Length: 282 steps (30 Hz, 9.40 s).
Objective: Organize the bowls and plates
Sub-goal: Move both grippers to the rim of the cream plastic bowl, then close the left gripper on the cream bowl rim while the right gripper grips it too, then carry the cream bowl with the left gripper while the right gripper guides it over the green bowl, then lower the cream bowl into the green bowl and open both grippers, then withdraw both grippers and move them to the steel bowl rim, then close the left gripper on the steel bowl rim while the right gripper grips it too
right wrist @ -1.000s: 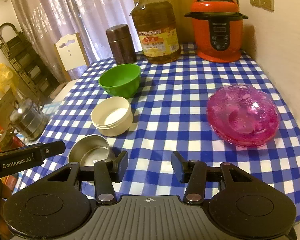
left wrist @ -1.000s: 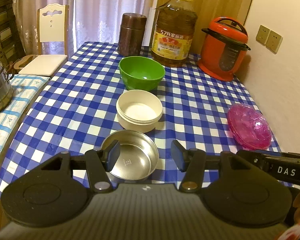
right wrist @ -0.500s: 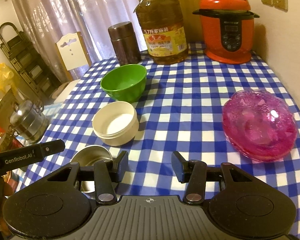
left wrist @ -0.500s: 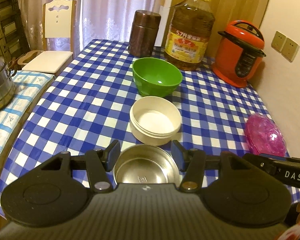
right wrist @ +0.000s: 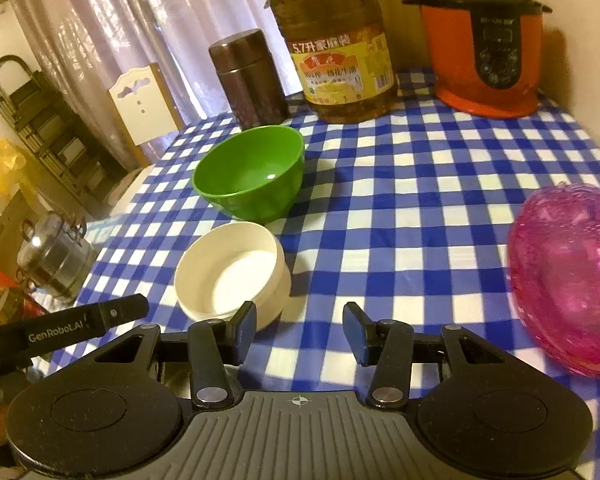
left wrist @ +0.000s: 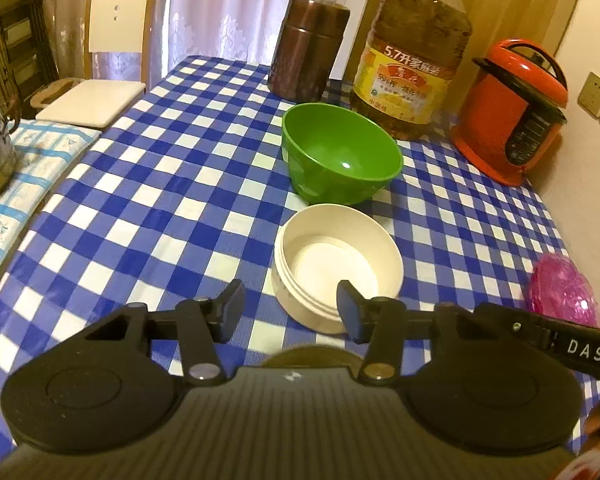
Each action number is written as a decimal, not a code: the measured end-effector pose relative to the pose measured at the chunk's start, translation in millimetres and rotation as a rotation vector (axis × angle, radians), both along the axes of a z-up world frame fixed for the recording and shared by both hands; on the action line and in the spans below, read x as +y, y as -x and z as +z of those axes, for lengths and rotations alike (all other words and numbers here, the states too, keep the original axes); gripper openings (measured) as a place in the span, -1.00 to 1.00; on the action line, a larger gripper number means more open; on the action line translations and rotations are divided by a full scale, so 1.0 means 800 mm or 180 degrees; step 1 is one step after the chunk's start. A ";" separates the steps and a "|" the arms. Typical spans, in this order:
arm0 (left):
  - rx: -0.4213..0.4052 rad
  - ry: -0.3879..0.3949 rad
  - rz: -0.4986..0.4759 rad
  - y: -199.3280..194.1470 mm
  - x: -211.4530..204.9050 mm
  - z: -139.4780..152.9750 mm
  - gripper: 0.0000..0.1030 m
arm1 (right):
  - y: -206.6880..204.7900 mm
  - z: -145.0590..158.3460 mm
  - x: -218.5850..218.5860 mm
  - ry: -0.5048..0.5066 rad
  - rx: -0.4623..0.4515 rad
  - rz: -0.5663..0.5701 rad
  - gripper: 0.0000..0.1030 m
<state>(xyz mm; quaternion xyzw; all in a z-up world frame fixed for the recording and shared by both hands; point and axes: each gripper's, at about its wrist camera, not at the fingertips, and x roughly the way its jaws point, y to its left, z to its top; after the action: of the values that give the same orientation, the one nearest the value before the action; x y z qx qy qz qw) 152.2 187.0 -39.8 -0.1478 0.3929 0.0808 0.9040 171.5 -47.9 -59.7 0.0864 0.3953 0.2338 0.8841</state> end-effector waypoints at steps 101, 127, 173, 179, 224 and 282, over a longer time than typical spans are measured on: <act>-0.0676 0.0035 -0.0036 -0.151 0.004 0.031 -0.79 | -0.160 0.040 0.034 -0.0446 -0.0492 0.0179 -0.85; -0.0436 -0.0074 0.0054 -0.205 0.034 -0.014 -0.79 | -0.227 -0.010 0.085 -0.0225 -0.0368 0.0333 -0.86; -0.0574 -0.0223 0.0147 -0.197 0.041 -0.017 -0.31 | -0.231 -0.018 0.067 -0.0422 -0.0383 0.0232 -0.39; -0.0612 -0.0157 0.0155 -0.187 0.040 -0.012 -0.31 | -0.222 -0.012 0.059 -0.0467 -0.0395 0.0180 -0.38; -0.0113 -0.0193 -0.0017 0.147 -0.023 0.059 -0.31 | 0.106 0.026 -0.019 -0.0397 0.0094 0.0113 -0.38; 0.0661 0.0021 -0.0328 0.073 0.009 -0.038 -0.65 | 0.064 -0.054 0.039 -0.0273 0.0528 0.0255 -0.38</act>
<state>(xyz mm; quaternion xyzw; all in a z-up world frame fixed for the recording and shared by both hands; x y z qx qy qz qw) 93.8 193.8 -70.1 -0.1212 0.4918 0.0478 0.8609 120.4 -16.3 -102.8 0.1273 0.4599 0.2777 0.8338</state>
